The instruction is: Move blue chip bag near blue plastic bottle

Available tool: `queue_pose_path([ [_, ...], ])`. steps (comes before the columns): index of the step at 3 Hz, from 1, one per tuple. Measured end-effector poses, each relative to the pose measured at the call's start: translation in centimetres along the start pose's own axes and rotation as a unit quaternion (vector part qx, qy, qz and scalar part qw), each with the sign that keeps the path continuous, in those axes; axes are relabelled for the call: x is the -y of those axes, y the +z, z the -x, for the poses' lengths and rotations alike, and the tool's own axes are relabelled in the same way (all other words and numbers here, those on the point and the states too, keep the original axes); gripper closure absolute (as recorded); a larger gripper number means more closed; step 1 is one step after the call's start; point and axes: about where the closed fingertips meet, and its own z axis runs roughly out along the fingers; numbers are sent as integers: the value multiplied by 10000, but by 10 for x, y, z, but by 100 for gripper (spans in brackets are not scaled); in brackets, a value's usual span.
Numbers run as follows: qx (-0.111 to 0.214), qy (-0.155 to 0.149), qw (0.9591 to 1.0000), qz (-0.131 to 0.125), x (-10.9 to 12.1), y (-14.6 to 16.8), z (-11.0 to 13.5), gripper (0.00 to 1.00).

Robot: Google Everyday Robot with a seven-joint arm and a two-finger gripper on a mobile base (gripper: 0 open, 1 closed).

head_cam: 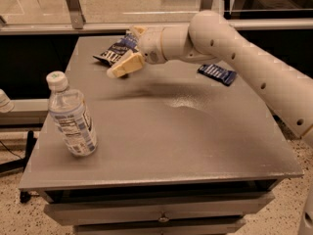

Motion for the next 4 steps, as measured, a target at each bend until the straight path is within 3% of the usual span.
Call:
queue_pose_path([
  [1, -205, -292, 9993, -83, 6, 19, -14, 0],
  [3, -616, -491, 9962, -373, 38, 39, -46, 0],
  [4, -715, -531, 9947, -506, 51, 37, -53, 16],
])
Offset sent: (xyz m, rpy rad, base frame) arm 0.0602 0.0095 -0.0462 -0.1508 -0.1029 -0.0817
